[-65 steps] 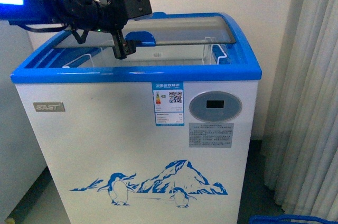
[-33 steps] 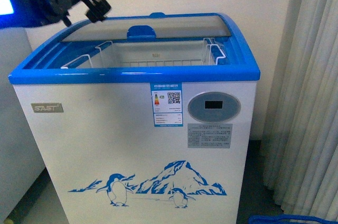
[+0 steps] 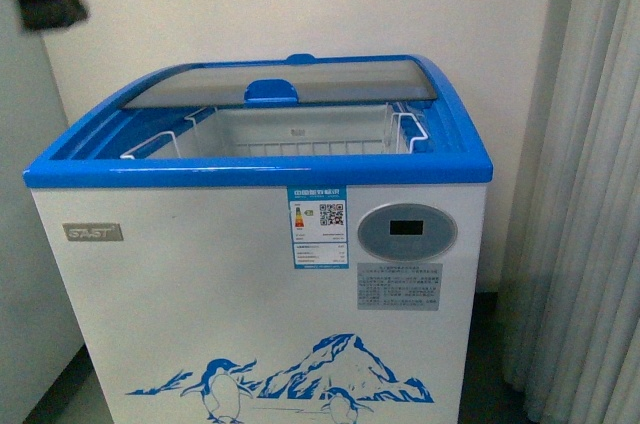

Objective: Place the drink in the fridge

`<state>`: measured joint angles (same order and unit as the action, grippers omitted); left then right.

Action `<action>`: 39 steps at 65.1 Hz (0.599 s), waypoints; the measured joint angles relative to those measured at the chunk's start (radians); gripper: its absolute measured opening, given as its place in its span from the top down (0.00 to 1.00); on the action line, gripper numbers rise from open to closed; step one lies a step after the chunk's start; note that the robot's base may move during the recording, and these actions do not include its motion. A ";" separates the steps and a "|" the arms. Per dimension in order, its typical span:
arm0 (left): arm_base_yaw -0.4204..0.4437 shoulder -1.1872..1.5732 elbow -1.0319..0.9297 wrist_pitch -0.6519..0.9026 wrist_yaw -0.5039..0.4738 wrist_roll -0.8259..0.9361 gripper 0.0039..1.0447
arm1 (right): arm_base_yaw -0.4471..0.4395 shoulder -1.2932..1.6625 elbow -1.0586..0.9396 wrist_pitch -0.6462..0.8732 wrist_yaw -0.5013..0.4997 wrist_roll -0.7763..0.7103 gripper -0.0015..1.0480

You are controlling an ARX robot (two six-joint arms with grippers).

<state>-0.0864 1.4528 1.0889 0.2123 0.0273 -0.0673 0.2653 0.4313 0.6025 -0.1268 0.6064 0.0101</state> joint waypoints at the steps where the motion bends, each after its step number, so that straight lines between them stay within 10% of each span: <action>1: 0.006 -0.046 -0.066 -0.010 0.002 -0.013 0.07 | 0.000 0.000 0.000 0.000 0.000 0.000 0.61; 13: 0.074 -0.377 -0.560 0.290 -0.030 0.025 0.28 | -0.001 0.001 0.000 -0.003 -0.008 -0.001 0.61; 25: 0.085 -0.723 -0.858 0.295 -0.027 0.049 0.57 | -0.126 0.187 0.275 -0.553 -0.505 -0.146 0.61; 39: 0.087 -0.831 -0.952 0.275 -0.030 0.054 0.98 | -0.010 0.673 0.623 -0.348 -0.532 -0.548 0.61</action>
<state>0.0002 0.6220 0.1371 0.4873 -0.0029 -0.0135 0.2558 1.1046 1.2259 -0.4751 0.0746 -0.5377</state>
